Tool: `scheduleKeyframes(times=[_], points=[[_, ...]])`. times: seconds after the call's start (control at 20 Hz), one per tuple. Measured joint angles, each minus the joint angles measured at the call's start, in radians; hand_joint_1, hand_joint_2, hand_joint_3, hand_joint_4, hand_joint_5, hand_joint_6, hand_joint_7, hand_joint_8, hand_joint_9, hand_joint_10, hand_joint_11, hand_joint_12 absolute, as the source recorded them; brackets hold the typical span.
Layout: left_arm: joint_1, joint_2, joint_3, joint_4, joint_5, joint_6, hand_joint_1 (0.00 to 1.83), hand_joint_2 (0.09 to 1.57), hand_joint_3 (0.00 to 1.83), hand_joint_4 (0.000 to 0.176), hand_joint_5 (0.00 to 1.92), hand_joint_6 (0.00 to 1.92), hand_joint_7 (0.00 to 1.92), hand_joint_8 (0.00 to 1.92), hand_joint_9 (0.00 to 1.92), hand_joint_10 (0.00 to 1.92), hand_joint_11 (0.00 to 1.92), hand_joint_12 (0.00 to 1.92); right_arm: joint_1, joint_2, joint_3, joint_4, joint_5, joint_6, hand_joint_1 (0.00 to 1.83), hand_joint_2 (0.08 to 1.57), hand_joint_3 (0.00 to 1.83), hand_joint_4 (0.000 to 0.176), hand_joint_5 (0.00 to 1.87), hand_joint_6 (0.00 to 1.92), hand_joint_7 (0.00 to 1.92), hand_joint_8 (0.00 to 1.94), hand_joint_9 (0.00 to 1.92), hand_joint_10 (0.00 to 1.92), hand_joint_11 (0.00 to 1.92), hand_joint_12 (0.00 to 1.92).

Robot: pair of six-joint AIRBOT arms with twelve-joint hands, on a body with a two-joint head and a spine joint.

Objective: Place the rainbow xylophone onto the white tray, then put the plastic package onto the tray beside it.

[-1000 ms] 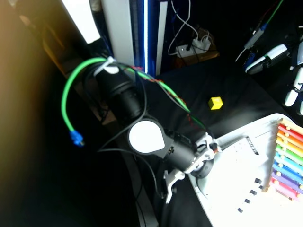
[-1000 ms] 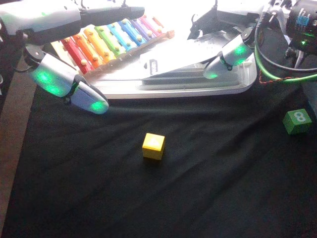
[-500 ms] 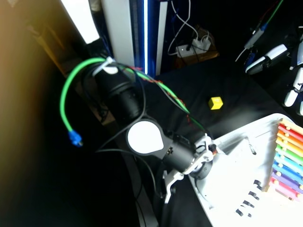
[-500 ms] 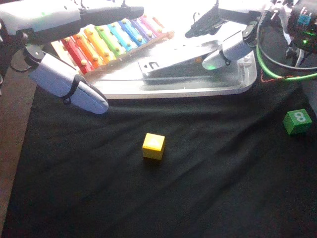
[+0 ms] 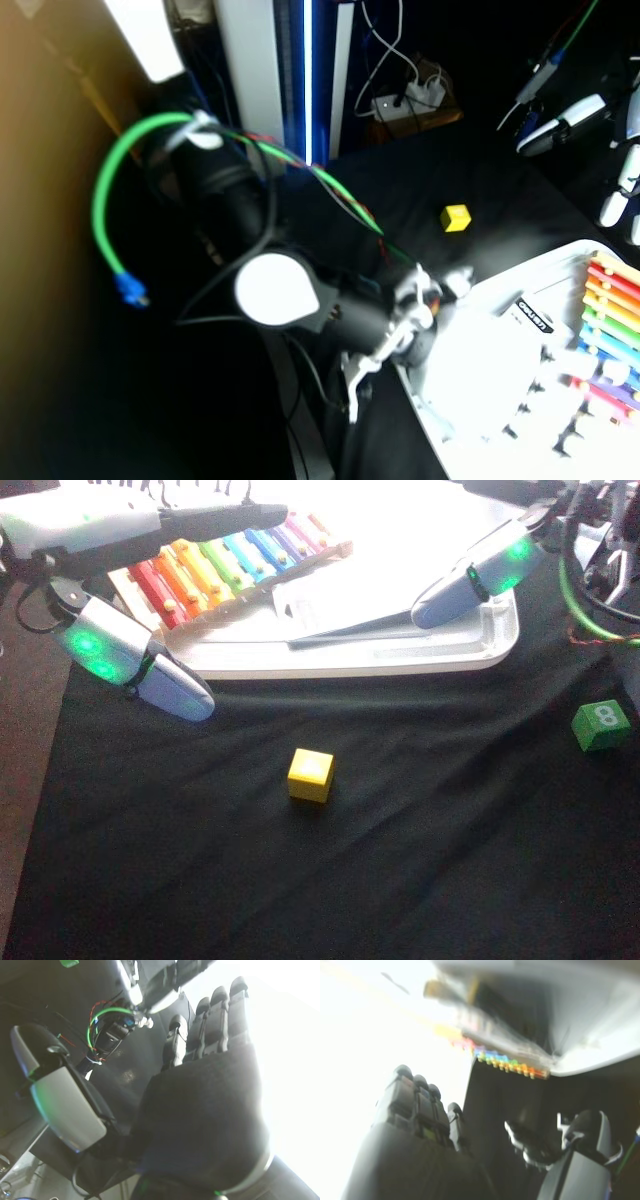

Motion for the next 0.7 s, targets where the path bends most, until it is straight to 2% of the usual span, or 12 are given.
scheduleKeyframes(times=[0.15,0.2,0.25,0.3,0.35,0.4,0.45,0.5,0.55,0.6,0.65,0.7], points=[[0.0,0.024,-0.005,-0.096,-0.012,0.076,0.65,0.68,0.0,0.176,0.0,0.0,0.0,0.0,0.0,0.0,0.0,0.0,0.0,0.08,-0.103,0.087,0.058,-0.09,0.7,0.53,0.0,0.176,0.0,0.0,0.0,0.0,0.0,0.0,0.0,0.0],[0.0,0.039,-0.018,-0.154,-0.016,0.125,0.63,0.66,0.0,0.176,0.0,0.0,0.0,0.0,0.0,0.0,0.0,0.0,0.0,0.114,-0.133,0.137,0.087,-0.117,0.63,0.5,0.0,0.176,0.0,0.0,0.0,0.0,0.0,0.0,0.0,0.0],[0.007,0.063,-0.038,-0.227,-0.031,0.194,0.83,0.68,0.0,0.176,0.0,0.0,0.0,0.0,0.0,0.0,0.0,0.0,0.0,0.153,-0.168,0.185,0.126,-0.137,0.63,0.51,0.0,0.176,0.0,0.0,0.0,0.0,0.0,0.0,0.0,0.0],[0.019,0.095,-0.064,-0.306,-0.057,0.253,0.83,0.7,0.01,0.176,0.0,0.0,0.0,0.0,0.0,0.0,0.0,0.0,0.001,0.187,-0.2,0.23,0.175,-0.164,0.65,0.51,0.0,0.176,0.0,0.0,0.0,0.0,0.0,0.0,0.0,0.0],[0.032,0.113,-0.078,-0.342,-0.085,0.293,0.78,0.72,0.02,0.176,0.0,0.0,0.0,0.0,0.0,0.0,0.0,0.0,0.001,0.209,-0.223,0.257,0.207,-0.18,0.7,0.54,0.0,0.176,0.0,0.0,0.0,0.0,0.0,0.0,0.0,0.0],[0.056,0.129,-0.094,-0.414,-0.129,0.343,0.77,0.72,0.01,0.176,0.0,0.0,0.0,0.0,0.0,0.0,0.0,0.0,0.001,0.247,-0.275,0.297,0.23,-0.24,0.77,0.55,0.0,0.176,0.0,0.0,0.0,0.0,0.0,0.0,0.0,0.0],[0.089,0.143,-0.108,-0.491,-0.187,0.381,0.64,0.7,0.0,0.176,0.0,0.0,0.0,0.0,0.0,0.0,0.0,0.0,0.001,0.291,-0.336,0.318,0.263,-0.295,0.86,0.56,0.0,0.176,0.0,0.0,0.0,0.0,0.0,0.0,0.0,0.0],[0.118,0.157,-0.125,-0.542,-0.238,0.412,0.54,0.67,0.0,0.176,0.0,0.0,0.0,0.0,0.0,0.0,0.0,0.0,0.001,0.324,-0.385,0.323,0.292,-0.33,0.87,0.54,0.0,0.176,0.0,0.0,0.0,0.0,0.0,0.0,0.0,0.0],[0.145,0.174,-0.142,-0.586,-0.296,0.429,0.54,0.64,0.0,0.176,0.0,0.0,0.0,0.0,0.0,0.0,0.0,0.0,0.001,0.359,-0.428,0.33,0.325,-0.368,0.87,0.54,0.0,0.176,0.0,0.0,0.0,0.0,0.0,0.0,0.0,0.0],[0.163,0.186,-0.155,-0.614,-0.351,0.433,0.57,0.64,0.0,0.154,0.0,0.0,0.0,0.0,0.0,0.0,0.0,0.0,0.001,0.383,-0.457,0.343,0.348,-0.386,0.85,0.54,0.0,0.176,0.0,0.0,0.0,0.0,0.0,0.0,0.0,0.0],[0.184,0.201,-0.172,-0.644,-0.412,0.444,0.56,0.66,0.0,0.15,0.0,0.0,0.0,0.0,0.0,0.0,0.0,0.0,0.001,0.404,-0.482,0.364,0.378,-0.409,0.84,0.55,0.0,0.176,0.0,0.0,0.0,0.0,0.0,0.0,0.0,0.0],[0.21,0.219,-0.197,-0.676,-0.476,0.473,0.58,0.69,0.01,0.157,0.0,0.0,0.0,0.0,0.0,0.0,0.0,0.0,-0.005,0.424,-0.505,0.396,0.413,-0.429,0.81,0.57,0.01,0.176,0.0,0.0,0.0,0.0,0.0,0.0,0.0,0.0]])
